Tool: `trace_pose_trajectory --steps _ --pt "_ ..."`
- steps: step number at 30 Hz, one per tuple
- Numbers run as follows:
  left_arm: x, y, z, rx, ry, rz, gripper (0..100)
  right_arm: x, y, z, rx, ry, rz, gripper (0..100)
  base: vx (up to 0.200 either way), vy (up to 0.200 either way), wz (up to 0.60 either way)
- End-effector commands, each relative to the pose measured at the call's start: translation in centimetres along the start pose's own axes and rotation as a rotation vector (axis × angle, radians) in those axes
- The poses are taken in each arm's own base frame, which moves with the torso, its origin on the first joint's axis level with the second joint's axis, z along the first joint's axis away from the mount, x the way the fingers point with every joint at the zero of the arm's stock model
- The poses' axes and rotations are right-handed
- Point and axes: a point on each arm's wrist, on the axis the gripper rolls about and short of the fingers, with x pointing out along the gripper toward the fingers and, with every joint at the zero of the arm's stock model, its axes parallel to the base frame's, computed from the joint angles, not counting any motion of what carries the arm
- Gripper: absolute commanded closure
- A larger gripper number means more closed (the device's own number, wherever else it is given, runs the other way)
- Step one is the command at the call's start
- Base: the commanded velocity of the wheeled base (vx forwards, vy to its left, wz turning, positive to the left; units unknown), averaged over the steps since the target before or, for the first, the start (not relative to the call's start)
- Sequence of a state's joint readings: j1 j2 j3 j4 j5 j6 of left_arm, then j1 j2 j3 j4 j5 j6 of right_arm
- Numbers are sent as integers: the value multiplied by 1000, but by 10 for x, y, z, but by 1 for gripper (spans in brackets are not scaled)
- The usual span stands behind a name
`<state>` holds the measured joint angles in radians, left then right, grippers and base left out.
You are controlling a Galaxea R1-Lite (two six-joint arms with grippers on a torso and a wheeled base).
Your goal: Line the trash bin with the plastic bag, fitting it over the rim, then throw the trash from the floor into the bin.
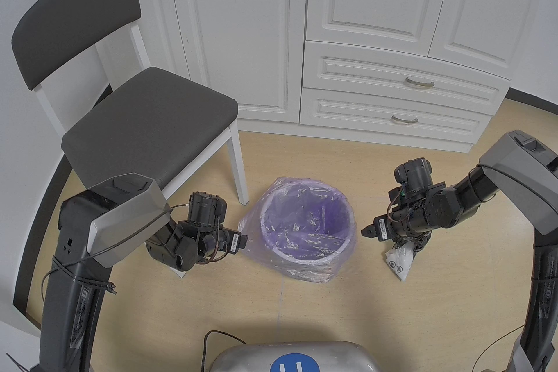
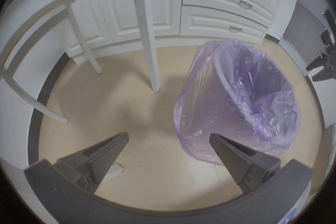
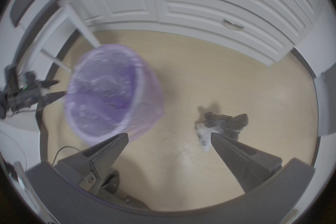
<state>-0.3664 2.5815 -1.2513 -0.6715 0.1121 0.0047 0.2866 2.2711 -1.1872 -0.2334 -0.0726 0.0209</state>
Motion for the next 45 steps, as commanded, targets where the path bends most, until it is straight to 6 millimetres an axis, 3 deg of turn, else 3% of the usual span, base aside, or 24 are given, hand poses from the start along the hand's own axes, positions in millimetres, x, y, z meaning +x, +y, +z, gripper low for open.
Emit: trace_pose_trajectory --steps 1,7,13,21,26,35,45 --pt "24 -1 8 7 36 -40 0 -45 37 -1 -80 -94 71 0 0 0 0" --pt "44 -6 25 78 52 -61 0 -60 33 1 -103 -124 65 0 0 0 0" --pt "68 8 17 121 82 -62 0 -62 32 0 -108 -124 66 0 0 0 0" --pt "78 9 15 132 142 -136 0 -55 35 -6 -137 -97 74 0 0 0 0" --pt "92 11 3 168 214 -146 0 -47 52 -18 -184 -55 105 0 0 0 0" --pt "90 10 1 167 235 -216 0 -42 61 -26 -206 -34 113 0 0 0 0" --pt "82 -21 12 208 198 -285 0 -47 61 -28 -226 -30 114 0 0 0 0"
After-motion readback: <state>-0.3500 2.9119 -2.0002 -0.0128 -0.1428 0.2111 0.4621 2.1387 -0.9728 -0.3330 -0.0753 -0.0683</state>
